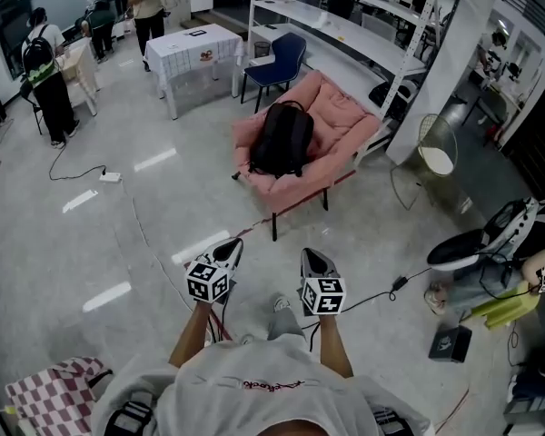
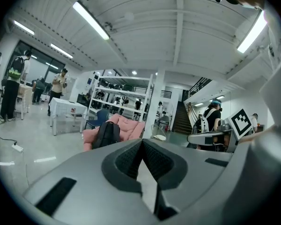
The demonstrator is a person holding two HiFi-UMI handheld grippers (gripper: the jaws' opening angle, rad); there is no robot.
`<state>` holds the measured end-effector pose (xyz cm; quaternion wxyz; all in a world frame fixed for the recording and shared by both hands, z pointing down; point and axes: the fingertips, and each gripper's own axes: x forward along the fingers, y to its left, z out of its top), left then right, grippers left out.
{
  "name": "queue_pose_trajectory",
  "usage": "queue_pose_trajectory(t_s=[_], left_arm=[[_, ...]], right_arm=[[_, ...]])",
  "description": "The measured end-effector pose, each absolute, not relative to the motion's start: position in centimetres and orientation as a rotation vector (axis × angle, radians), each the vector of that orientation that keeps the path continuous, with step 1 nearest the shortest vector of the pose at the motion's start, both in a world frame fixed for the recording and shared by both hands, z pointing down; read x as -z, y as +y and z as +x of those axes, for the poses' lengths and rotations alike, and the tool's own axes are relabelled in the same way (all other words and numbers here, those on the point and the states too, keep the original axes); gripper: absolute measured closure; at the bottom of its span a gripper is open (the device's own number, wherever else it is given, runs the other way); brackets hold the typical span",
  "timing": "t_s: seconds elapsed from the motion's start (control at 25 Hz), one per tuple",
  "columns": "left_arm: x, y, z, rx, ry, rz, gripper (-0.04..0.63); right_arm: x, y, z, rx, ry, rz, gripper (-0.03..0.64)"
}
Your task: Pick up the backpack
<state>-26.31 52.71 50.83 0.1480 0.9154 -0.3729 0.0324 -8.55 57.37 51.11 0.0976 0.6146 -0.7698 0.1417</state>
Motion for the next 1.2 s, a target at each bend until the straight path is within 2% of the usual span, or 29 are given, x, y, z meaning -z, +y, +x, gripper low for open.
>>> queue_pose_trajectory(t_s=[0.4,1.2], left_arm=[[-50.5,46.9,-24.9,-0.124,-1.111,2.673,0.586],[-50.2,27.5,-19.4,-0.130,-1.159,2.634,0.586]], right_arm=[[-51.1,52.0,-6.4,-0.386,-2.284,1.846,0.598],[-50.7,31.4,-0.3,-0.379,-2.327,1.788,0.598]])
